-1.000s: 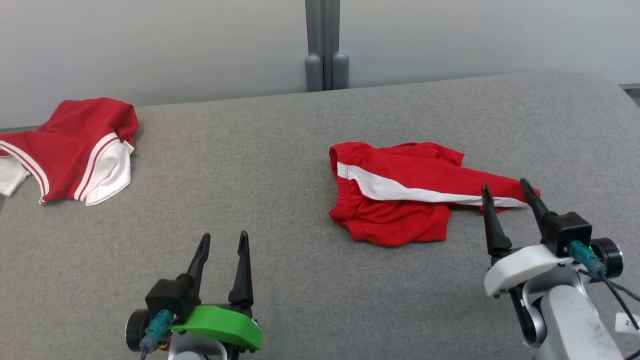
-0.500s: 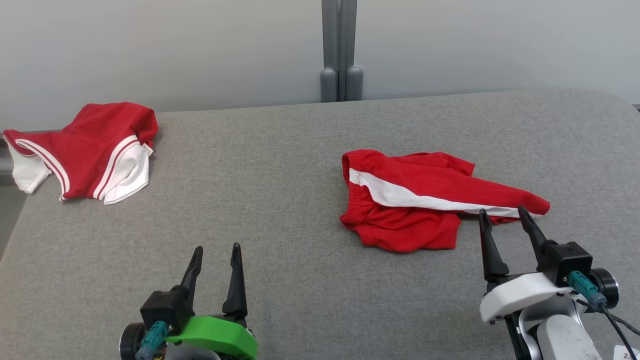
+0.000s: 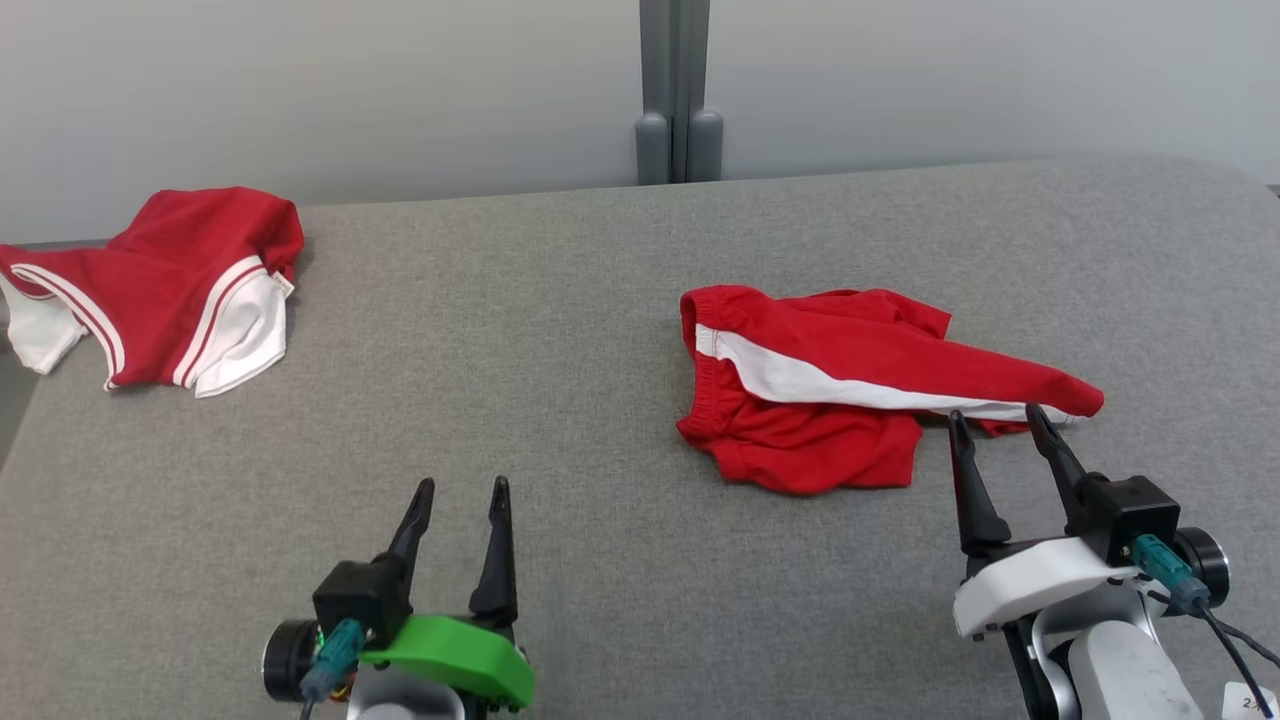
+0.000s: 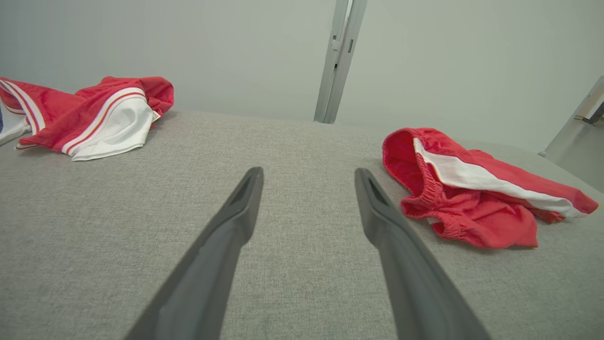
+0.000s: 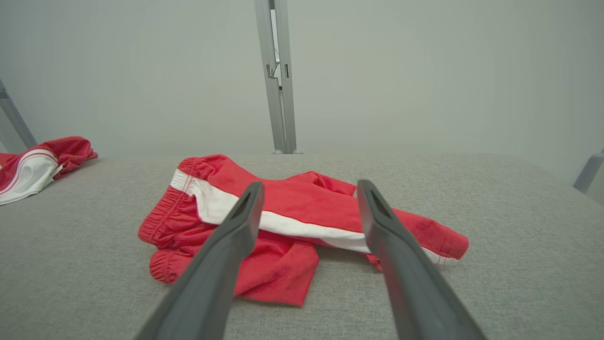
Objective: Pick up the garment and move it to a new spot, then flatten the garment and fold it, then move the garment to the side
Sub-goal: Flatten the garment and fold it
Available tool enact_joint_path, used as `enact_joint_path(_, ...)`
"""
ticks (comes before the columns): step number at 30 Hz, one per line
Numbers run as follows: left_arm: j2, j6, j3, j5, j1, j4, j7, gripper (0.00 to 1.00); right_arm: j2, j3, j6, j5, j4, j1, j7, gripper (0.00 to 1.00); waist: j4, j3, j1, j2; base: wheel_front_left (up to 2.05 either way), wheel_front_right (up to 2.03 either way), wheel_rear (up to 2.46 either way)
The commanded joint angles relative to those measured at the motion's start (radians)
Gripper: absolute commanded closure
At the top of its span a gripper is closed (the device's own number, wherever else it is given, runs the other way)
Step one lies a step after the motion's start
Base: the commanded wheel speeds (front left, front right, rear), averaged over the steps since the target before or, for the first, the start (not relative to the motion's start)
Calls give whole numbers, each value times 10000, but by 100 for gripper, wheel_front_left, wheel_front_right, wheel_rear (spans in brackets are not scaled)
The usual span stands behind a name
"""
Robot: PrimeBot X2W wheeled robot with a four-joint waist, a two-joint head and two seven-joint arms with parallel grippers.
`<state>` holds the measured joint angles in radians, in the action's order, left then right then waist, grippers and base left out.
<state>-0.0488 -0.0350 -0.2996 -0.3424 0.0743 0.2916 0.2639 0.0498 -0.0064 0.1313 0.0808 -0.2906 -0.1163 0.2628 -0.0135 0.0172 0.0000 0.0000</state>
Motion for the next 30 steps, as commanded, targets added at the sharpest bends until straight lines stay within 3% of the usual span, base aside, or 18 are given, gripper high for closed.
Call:
enact_joint_path(1, -30, 126, -156, -72, 462, 196, 9, 0, 16, -36, -10, 46, 44, -182, 30, 0, -105, 242, 0, 0, 0, 0, 0)
enact_joint_path(8, -31, 795, -1733, -864, 2897, 1615, -933, 0, 14, -243, -10, -204, 102, -482, 30, 0, -400, 1003, 0, 0, 0, 0, 0)
enact_joint_path(11, -37, 931, -2537, -1722, 4075, 2141, -1650, 0, 14, -176, -10, -212, 114, -668, 30, 0, -632, 1395, 0, 0, 0, 0, 0)
enact_joint_path(20, -40, 405, -3949, -3726, 6578, 3937, -3237, 0, 13, 115, -10, 12, 195, -1240, 30, 0, -1284, 2336, 0, 0, 0, 0, 0)
enact_joint_path(30, -42, 217, -4753, -5177, 7709, 5008, -2848, 0, 13, -72, -10, 56, 155, -1426, 30, 0, -1746, 2656, 0, 0, 0, 0, 0)
